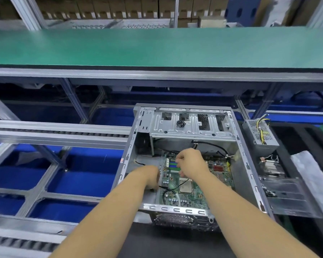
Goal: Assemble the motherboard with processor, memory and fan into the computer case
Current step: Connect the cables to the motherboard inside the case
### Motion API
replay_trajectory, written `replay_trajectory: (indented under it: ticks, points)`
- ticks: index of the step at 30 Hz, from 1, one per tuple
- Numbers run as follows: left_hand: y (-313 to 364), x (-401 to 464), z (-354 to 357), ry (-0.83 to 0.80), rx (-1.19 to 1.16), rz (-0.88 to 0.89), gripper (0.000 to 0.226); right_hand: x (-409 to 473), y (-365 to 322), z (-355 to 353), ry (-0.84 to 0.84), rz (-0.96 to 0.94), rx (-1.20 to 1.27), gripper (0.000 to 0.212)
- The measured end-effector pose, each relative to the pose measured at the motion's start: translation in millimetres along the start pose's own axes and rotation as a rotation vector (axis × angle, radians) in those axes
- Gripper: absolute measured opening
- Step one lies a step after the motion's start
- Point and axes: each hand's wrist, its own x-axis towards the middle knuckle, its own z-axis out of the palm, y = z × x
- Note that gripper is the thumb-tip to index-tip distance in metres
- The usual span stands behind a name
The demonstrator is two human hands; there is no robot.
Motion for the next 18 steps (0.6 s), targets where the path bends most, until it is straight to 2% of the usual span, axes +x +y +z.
replay_trajectory:
  ticks: [2, 5, 7, 11, 13, 16, 18]
  points:
    - [0.8, 0.9, 0.8, -0.029, 0.021, 0.002, 0.023, 5.2, -1.7, 5.6, 0.006, -0.141, -0.164, 0.024]
    - [2.9, 4.6, 0.3, 0.017, 0.024, 0.015, 0.014, 15.9, -13.3, 12.4, -0.068, -0.308, -0.298, 0.042]
    - [3.2, 7.0, 0.0, 0.051, 0.024, 0.03, 0.019, 27.1, -22.4, 18.6, -0.167, -0.294, -0.349, 0.047]
    - [0.9, 9.0, 2.4, 0.04, 0.08, 0.039, 0.029, 42.3, -28.9, 29.5, -0.349, -0.25, -0.515, 0.038]
    - [0.6, 9.7, 2.6, 0.031, 0.098, 0.03, 0.028, 45.1, -27.4, 31.3, -0.308, -0.234, -0.44, 0.033]
    - [0.7, 9.5, 0.7, -0.011, 0.122, 0.023, 0.022, 49.2, -25.4, 21.2, -0.132, -0.164, -0.217, 0.034]
    - [1.1, 8.5, -1.3, -0.049, 0.134, 0.031, 0.021, 50.0, -23.2, 9.9, -0.075, -0.11, -0.175, 0.035]
